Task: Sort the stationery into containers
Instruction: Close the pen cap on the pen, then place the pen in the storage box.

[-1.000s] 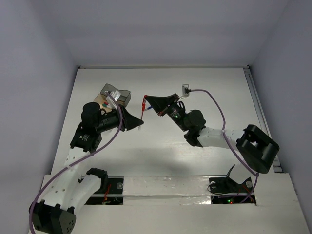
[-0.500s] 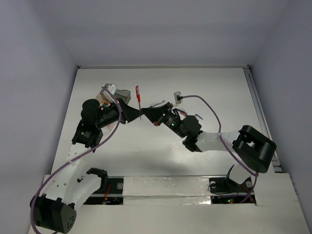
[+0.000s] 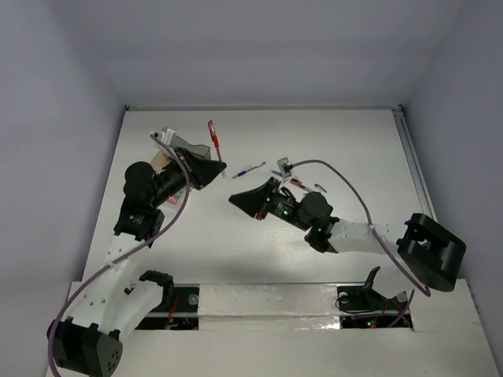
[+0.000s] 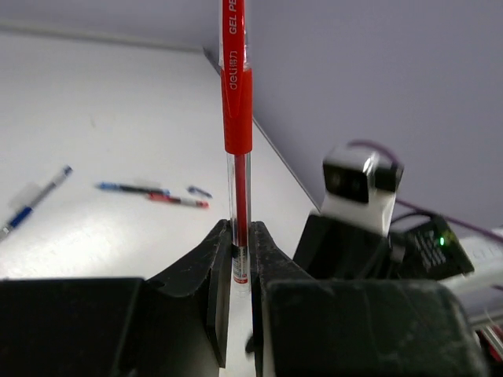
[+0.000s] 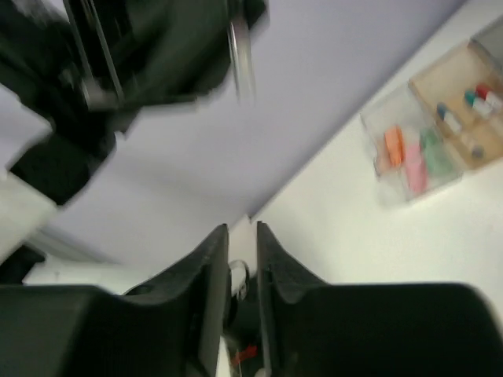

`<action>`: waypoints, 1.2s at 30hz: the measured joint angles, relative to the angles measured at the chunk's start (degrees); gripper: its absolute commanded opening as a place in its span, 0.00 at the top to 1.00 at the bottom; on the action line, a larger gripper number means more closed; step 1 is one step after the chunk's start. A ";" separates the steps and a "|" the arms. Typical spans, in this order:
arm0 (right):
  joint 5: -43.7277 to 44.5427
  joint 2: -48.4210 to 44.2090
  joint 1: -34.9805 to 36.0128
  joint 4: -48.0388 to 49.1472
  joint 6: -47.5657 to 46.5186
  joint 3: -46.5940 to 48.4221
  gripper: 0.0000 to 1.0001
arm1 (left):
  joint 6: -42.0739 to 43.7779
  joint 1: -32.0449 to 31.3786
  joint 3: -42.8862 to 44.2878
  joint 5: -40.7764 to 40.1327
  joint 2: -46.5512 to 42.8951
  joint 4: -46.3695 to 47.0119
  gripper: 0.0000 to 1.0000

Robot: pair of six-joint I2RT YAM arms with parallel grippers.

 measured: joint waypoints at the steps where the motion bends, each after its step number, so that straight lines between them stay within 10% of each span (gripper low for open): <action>1: -0.87 -0.81 0.11 -1.60 0.04 -0.98 0.59 | 0.13 0.28 0.00 -1.20 -0.22 1.09 1.00; 13: 1.62 -19.50 -9.14 -23.67 -1.38 -7.26 0.44 | -2.16 0.37 -0.09 -17.68 1.81 3.58 1.00; 36: 2.10 -29.42 -10.38 -49.72 -13.64 -7.52 0.32 | -21.05 7.56 3.23 -39.76 38.36 10.40 1.00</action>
